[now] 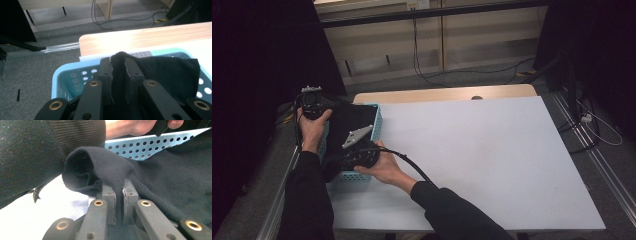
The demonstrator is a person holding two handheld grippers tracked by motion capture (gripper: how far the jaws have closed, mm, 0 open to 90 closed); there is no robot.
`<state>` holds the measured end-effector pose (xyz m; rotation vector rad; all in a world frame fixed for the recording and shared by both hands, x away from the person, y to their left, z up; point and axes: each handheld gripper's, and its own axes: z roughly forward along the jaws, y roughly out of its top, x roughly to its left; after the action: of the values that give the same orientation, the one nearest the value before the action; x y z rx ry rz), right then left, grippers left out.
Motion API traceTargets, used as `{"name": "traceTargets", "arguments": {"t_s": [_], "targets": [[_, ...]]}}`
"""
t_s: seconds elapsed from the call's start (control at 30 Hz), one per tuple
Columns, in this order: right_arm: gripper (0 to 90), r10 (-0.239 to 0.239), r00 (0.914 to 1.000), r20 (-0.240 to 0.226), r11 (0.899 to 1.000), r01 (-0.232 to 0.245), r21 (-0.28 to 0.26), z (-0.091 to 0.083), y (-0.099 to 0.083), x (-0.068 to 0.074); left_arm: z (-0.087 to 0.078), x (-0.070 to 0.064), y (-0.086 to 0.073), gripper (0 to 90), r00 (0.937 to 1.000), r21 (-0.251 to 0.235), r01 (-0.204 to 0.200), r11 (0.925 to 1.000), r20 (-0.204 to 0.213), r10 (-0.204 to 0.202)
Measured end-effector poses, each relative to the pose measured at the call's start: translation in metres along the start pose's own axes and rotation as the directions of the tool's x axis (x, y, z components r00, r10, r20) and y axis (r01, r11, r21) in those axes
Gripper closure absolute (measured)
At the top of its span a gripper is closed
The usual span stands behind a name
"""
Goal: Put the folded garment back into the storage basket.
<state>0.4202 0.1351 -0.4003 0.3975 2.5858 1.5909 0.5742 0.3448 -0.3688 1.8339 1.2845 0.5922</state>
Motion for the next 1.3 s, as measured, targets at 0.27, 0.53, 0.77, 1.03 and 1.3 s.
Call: {"name": "traceTargets", "arguments": {"t_s": [0.27, 0.53, 0.77, 1.03, 1.3], "targets": [[84.0, -0.007, 1.0000, 0.004, 0.999, 0.007, 0.038, 0.006, 0.003, -0.003, 0.007, 0.001, -0.004, 77.7, 0.9999, 0.025, -0.005, 0.9997, -0.016, 0.006], [84.0, -0.009, 1.0000, 0.005, 0.999, 0.008, 0.051, 0.007, 0.004, -0.003, 0.006, 0.002, -0.006, 55.1, 0.9986, 0.064, 0.018, 0.9978, -0.050, -0.015], [83.8, -0.004, 0.9999, 0.009, 0.998, 0.004, 0.058, 0.010, 0.003, -0.005, -0.001, 0.011, -0.011, 39.7, 0.9957, 0.065, 0.070, 0.9954, -0.065, -0.066], [82.9, -0.001, 1.0000, 0.005, 0.998, 0.001, 0.065, 0.015, 0.002, -0.008, -0.014, 0.000, -0.006, 34.4, 0.9983, 0.046, 0.020, 0.9987, -0.055, -0.018], [65.9, -0.007, 1.0000, 0.003, 0.997, 0.007, 0.077, 0.004, 0.002, -0.008, -0.032, -0.012, -0.014, 34.3, 0.9986, 0.035, -0.029, 0.9990, -0.042, 0.030]]}}
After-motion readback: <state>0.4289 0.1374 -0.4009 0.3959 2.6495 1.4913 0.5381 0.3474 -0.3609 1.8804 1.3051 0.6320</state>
